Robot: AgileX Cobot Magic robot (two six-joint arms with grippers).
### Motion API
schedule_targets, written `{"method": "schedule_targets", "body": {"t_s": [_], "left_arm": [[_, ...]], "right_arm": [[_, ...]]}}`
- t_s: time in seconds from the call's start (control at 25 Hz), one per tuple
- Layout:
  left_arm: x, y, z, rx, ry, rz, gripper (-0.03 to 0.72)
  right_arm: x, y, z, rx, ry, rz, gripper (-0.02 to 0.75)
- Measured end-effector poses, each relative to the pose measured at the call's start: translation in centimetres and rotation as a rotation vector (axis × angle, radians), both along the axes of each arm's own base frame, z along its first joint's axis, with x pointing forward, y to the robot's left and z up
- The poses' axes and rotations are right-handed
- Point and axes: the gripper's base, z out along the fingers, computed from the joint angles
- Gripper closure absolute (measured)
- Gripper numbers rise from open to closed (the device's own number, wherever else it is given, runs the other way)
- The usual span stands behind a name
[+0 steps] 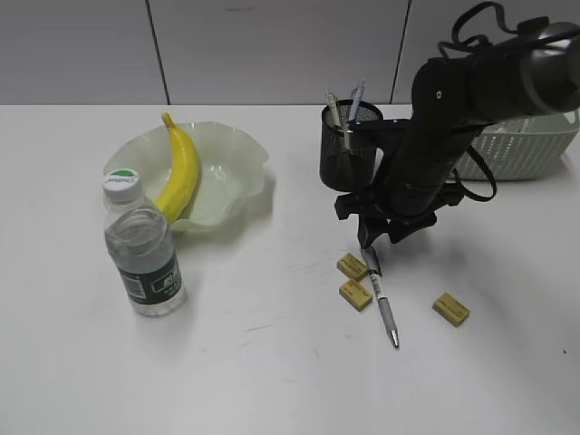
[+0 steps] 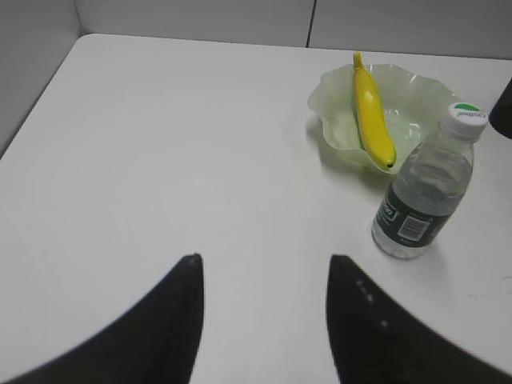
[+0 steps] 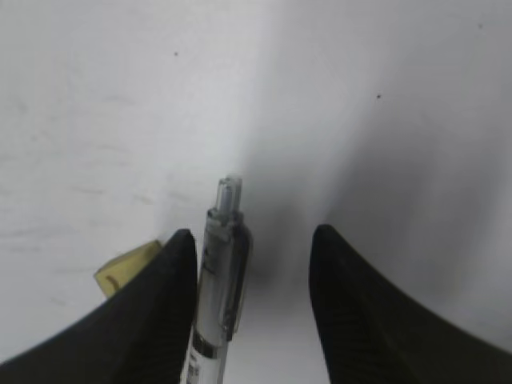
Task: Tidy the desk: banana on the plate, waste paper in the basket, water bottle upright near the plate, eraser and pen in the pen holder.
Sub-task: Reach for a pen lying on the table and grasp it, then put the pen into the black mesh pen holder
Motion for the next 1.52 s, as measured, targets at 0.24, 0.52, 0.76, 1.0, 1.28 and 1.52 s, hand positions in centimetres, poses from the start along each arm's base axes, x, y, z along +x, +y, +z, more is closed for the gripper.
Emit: {"method": "schedule_targets", "body": {"t_s": [0.24, 0.52, 0.76, 1.0, 1.28, 1.52], "left_arm": [[0.0, 0.0, 0.0, 0.001, 0.0, 0.0, 0.316], [0.0, 0.0, 0.0, 0.001, 0.0, 0.0, 0.316], [0.0, 0.0, 0.0, 0.001, 0.0, 0.0, 0.32], [0.0, 0.0, 0.0, 0.0, 0.0, -0.001, 0.343], [0.0, 0.0, 0.0, -0.003, 0.001, -0.003, 0.353], [0.0, 0.0, 0.0, -0.004, 0.001, -0.004, 0.367]], "right_arm": [[-0.1, 1.1, -0.9, -0.007, 0.01, 0.014, 0.367], [-0.5, 1.8, -1.6, -0.079, -0.005, 0.032, 0.503], [-0.4, 1.8, -1.6, -0.086, -0.01, 0.033, 0.577], [-0.7, 1.6, 5.2, 0.029, -0.244, 0.02, 0.577], [-2.4, -0.1, 17.7, 0.372, -1.196, 0.199, 0.577], [2.0, -1.9, 13.4, 0.318, -1.437, -0.031, 0.577]]}}
